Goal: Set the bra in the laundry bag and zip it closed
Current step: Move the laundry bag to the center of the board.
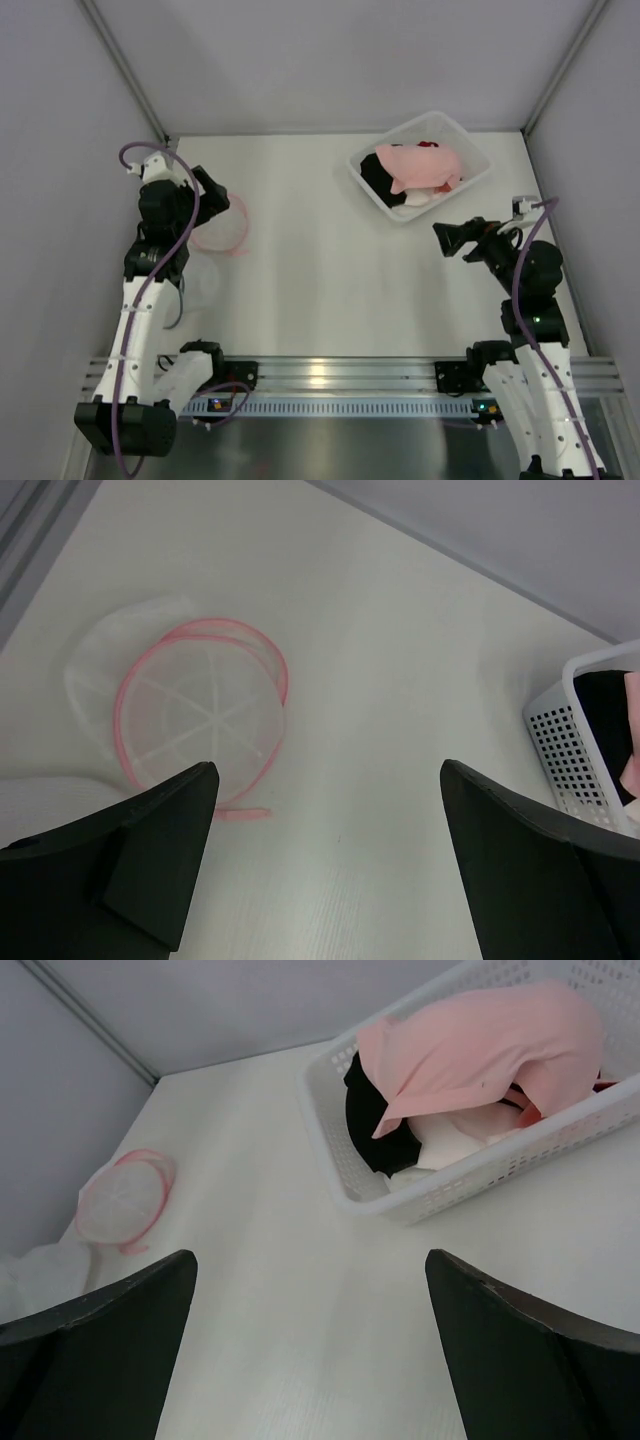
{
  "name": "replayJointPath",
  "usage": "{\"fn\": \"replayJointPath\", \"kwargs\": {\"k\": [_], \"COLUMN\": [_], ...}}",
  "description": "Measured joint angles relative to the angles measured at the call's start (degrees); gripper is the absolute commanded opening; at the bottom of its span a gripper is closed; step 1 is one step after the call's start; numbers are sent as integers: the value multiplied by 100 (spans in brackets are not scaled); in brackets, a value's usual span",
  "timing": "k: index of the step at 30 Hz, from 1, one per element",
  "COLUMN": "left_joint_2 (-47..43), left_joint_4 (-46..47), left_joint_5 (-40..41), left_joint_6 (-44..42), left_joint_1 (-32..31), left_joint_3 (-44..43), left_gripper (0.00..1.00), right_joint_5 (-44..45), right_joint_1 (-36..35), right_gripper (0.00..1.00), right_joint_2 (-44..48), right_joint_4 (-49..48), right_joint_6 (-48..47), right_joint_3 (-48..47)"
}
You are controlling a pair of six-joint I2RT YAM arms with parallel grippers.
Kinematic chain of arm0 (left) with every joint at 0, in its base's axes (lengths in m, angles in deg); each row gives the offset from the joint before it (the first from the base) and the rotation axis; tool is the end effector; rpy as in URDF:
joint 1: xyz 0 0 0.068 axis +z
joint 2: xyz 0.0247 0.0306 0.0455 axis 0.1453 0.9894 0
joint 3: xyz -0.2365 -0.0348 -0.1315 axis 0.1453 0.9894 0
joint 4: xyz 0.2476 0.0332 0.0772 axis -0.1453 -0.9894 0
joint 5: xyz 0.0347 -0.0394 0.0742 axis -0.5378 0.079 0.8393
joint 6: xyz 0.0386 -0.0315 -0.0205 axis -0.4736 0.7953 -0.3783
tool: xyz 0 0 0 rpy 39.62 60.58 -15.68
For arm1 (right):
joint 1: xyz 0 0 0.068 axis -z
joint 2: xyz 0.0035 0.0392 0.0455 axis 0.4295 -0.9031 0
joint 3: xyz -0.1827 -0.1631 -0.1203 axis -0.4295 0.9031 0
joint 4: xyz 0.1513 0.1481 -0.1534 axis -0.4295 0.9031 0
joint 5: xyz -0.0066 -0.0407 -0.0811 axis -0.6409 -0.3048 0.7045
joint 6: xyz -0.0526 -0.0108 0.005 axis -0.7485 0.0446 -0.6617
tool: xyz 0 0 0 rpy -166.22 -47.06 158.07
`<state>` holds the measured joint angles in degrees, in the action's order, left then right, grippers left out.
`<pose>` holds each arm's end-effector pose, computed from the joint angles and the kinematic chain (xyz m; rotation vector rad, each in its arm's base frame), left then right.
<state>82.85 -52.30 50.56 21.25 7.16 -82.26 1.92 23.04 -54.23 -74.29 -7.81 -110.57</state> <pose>0.2048 -0.0014 0.3617 -0.4738 1.8665 -0.2456 0.1304 0.0171 0.3077 0.0638 1.6768 0.6349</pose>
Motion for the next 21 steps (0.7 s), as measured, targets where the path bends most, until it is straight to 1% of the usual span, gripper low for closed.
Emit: {"fn": "replayJointPath", "kwargs": {"k": [13,17,21], "left_joint_2": [22,297,1014], "left_joint_4": [87,92,57], "left_joint_5": [-85,-63,190], "left_joint_6": [-433,-487,-343], "left_joint_1": [0,0,0], "left_joint_3": [234,234,13], "left_gripper": [99,99,98], "right_joint_5": [-46,-70,-140], "right_joint_1": [0,0,0], "right_gripper": [99,99,99], "right_joint_2": [-319,-382,-557], "right_joint_4": [-236,-531,-684], "right_joint_6": [44,57,61], "right_joint_3": [31,234,306]}}
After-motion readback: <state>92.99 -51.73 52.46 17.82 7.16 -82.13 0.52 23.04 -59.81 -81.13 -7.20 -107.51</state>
